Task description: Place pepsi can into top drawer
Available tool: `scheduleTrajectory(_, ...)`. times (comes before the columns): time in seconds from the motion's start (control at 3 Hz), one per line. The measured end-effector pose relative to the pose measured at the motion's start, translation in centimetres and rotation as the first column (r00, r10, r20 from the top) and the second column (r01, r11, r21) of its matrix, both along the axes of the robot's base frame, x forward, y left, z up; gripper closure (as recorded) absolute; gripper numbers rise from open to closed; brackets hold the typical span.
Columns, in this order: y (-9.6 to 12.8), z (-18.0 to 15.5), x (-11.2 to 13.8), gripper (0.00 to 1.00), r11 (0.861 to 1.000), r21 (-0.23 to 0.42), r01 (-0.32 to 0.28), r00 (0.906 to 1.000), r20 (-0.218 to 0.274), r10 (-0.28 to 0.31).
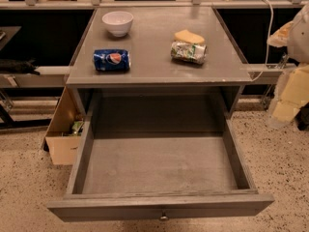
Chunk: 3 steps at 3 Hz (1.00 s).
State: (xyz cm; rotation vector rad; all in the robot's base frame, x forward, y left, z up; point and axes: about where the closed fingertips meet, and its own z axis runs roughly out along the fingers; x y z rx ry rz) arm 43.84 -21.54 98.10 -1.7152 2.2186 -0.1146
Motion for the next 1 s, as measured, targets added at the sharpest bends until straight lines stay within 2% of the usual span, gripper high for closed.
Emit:
scheduleTrajectory(0.33, 0.1, 0.1, 0.1, 0.00, 1.000, 0.001, -0.001, 1.0000, 0.004, 0.001)
scheduleTrajectory(0.67, 2.1, -0.1, 2.8, 0.00, 0.997, 0.045, -0.056, 0.9979, 0.036, 0.054)
scheduleTrajectory(1.0, 6.4, -1.1, 6.7, 0.00, 0.981, 0.119, -0.151, 0.9876, 0.060, 0.145)
